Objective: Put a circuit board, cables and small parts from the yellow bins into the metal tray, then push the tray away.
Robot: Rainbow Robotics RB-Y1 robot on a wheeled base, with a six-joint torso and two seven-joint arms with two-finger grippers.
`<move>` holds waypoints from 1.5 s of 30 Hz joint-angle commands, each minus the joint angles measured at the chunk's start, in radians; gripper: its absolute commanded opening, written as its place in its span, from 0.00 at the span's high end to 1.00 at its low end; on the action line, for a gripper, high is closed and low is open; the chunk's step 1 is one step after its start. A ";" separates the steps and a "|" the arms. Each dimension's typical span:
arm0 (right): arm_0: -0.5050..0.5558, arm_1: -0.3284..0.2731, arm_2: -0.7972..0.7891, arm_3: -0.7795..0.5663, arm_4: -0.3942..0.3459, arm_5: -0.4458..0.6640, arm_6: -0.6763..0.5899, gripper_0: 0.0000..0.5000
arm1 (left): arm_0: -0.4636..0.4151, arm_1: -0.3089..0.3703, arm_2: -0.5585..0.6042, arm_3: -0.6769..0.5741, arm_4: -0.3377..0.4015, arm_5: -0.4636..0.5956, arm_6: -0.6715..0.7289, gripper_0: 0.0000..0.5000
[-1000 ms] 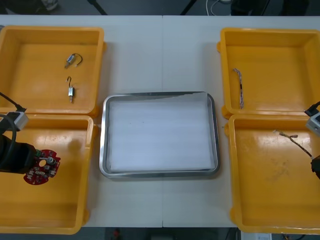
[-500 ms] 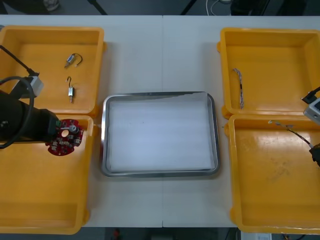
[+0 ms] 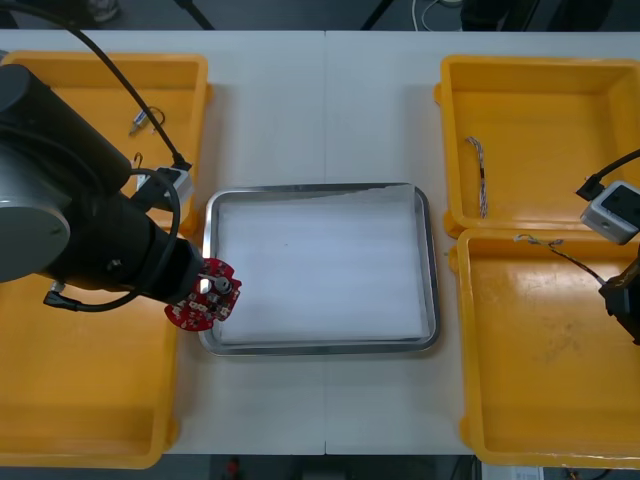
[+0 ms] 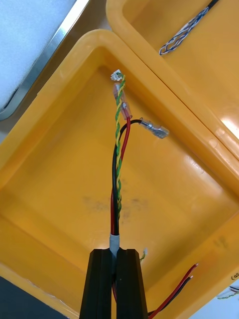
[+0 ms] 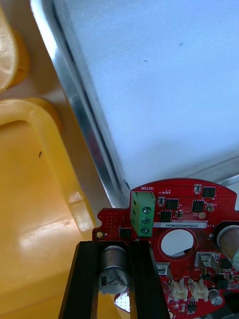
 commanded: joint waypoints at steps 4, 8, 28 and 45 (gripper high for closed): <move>-0.032 -0.052 0.025 -0.030 -0.019 0.004 0.006 1.00 | -0.061 -0.057 -0.148 0.082 -0.118 -0.100 0.088 1.00; -0.032 -0.054 0.025 -0.030 -0.022 0.004 0.006 1.00 | -0.075 -0.072 -0.225 0.137 -0.166 -0.155 0.088 1.00; -0.032 -0.052 0.028 -0.030 -0.035 0.004 0.006 1.00 | -0.112 -0.106 -0.383 0.312 -0.264 -0.343 0.092 0.99; -0.033 -0.054 0.027 -0.030 -0.041 0.004 0.000 1.00 | -0.118 -0.109 -0.383 0.303 -0.260 -0.335 0.120 0.00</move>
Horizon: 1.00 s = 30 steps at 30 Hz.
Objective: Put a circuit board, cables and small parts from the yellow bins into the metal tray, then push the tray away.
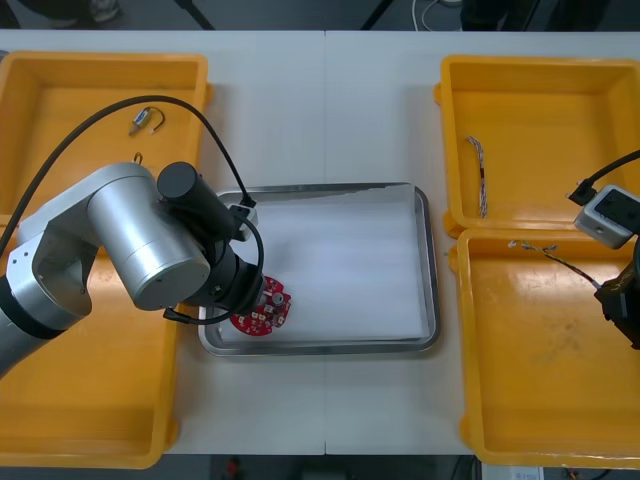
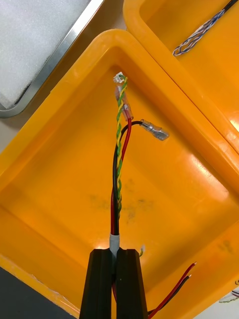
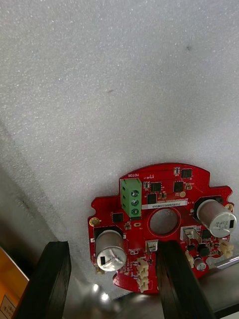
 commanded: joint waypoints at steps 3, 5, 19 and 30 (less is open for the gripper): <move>-0.034 -0.043 0.012 -0.029 -0.018 0.004 0.000 1.00 | -0.055 -0.023 0.008 -0.039 0.004 0.028 0.129 0.00; -0.048 -0.047 0.012 -0.029 -0.029 0.004 0.006 1.00 | -0.069 -0.033 0.037 -0.056 0.025 0.082 0.134 0.00; -0.290 -0.068 0.282 -0.026 -0.034 0.004 -0.005 1.00 | -0.102 -0.027 0.343 -0.129 0.197 0.332 0.132 0.00; -0.566 0.033 0.581 0.072 0.005 0.004 0.006 1.00 | -0.145 0.061 0.516 -0.033 0.217 0.362 -0.029 0.00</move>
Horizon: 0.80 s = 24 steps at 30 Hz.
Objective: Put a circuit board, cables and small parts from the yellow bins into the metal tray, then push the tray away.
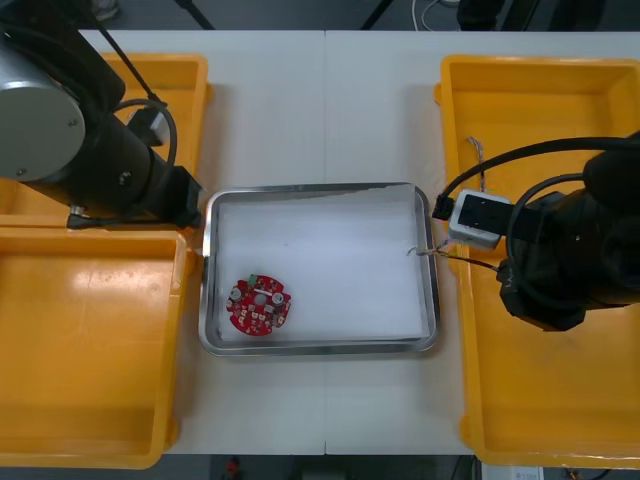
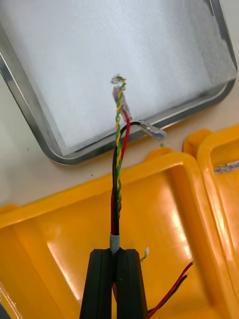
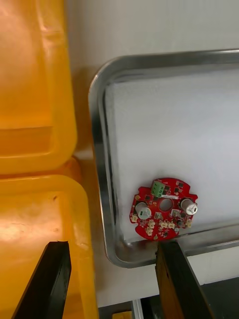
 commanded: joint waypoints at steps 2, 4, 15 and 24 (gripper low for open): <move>-0.160 0.106 0.123 0.099 0.014 0.003 0.015 1.00 | -0.091 0.076 0.091 0.115 0.008 -0.001 -0.160 0.00; -0.192 0.137 0.155 0.127 0.028 0.003 0.023 1.00 | -0.108 0.085 0.108 0.166 0.003 -0.015 -0.199 0.00; -0.310 0.338 0.324 0.254 0.172 0.003 0.078 1.00 | -0.188 0.130 0.122 0.428 -0.049 -0.179 -0.449 0.00; -0.320 0.375 0.431 0.343 0.270 -0.015 0.247 1.00 | -0.242 0.128 0.122 0.638 -0.080 -0.371 -0.656 0.00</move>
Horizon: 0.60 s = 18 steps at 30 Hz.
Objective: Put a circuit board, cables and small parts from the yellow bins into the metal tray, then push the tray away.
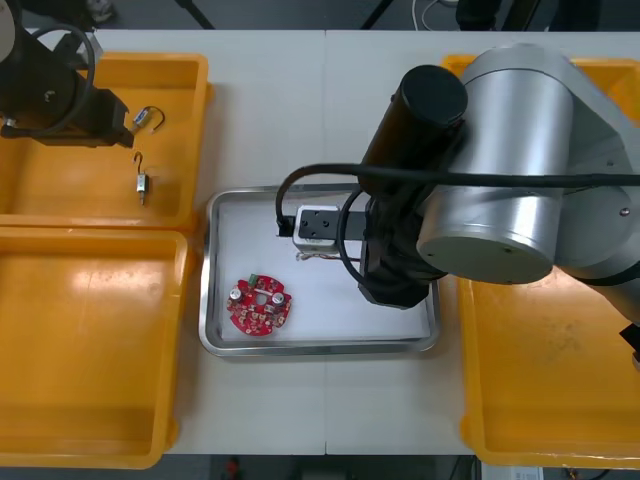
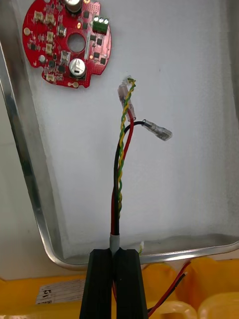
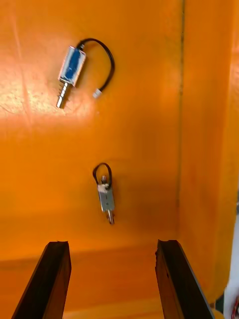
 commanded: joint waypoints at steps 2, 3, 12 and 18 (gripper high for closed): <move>-0.036 0.014 0.075 0.043 0.045 -0.033 0.122 1.00 | -0.081 0.038 0.026 0.096 -0.010 -0.117 -0.223 0.00; -0.036 0.014 0.088 0.049 0.057 -0.041 0.131 1.00 | -0.083 0.036 0.026 0.114 -0.009 -0.141 -0.245 0.00; -0.020 0.016 0.202 0.118 0.123 -0.165 0.128 1.00 | -0.124 -0.018 0.026 0.272 -0.010 -0.315 -0.407 0.00; 0.001 0.007 0.322 0.181 0.185 -0.248 0.125 1.00 | -0.144 -0.081 0.026 0.384 -0.017 -0.442 -0.470 0.00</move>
